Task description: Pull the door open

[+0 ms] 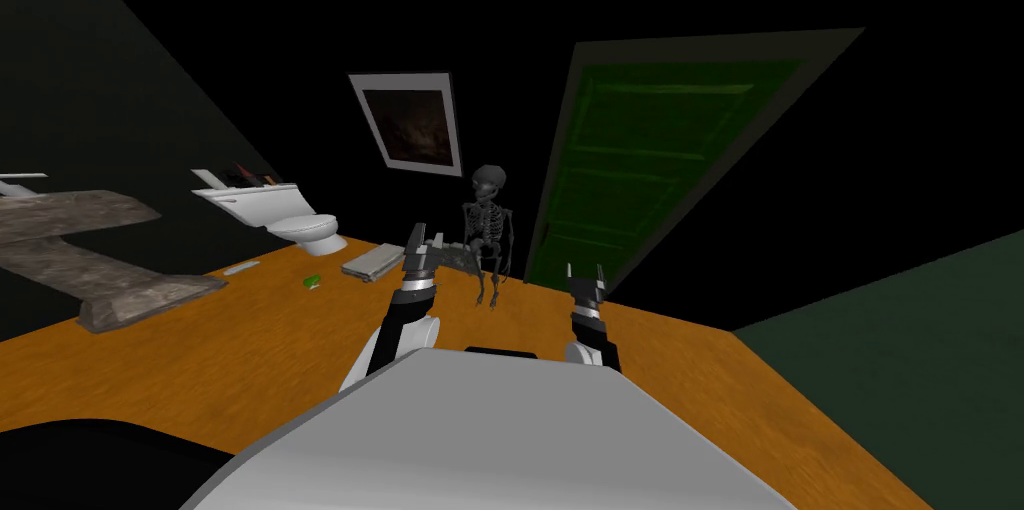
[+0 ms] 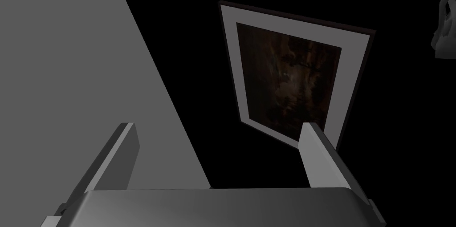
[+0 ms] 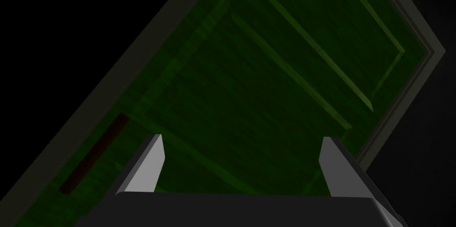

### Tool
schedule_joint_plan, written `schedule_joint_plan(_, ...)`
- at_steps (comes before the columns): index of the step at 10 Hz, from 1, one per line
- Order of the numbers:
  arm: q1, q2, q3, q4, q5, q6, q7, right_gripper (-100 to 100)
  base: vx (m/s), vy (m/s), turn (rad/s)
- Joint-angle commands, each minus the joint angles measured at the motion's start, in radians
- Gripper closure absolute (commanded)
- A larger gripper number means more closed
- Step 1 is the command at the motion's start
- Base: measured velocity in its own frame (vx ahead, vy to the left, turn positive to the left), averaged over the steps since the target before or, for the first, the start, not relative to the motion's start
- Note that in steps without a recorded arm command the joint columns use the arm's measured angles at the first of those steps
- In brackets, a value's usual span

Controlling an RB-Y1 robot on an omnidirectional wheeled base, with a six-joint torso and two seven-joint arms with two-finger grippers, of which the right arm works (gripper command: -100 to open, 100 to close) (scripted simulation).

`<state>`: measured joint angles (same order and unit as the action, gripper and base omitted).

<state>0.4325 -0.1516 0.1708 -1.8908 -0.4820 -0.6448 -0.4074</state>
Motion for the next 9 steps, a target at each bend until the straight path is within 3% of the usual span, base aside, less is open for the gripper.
schedule_joint_plan(1, -0.007, -0.013, 0.006, 0.036, -0.036, -0.017, -0.038, -100, 0.096, -0.008, 0.124)
schedule_joint_plan(9, -0.042, -0.053, 0.064, 0.232, -0.197, -0.114, -0.193, -100, 0.099, -0.015, 0.121)
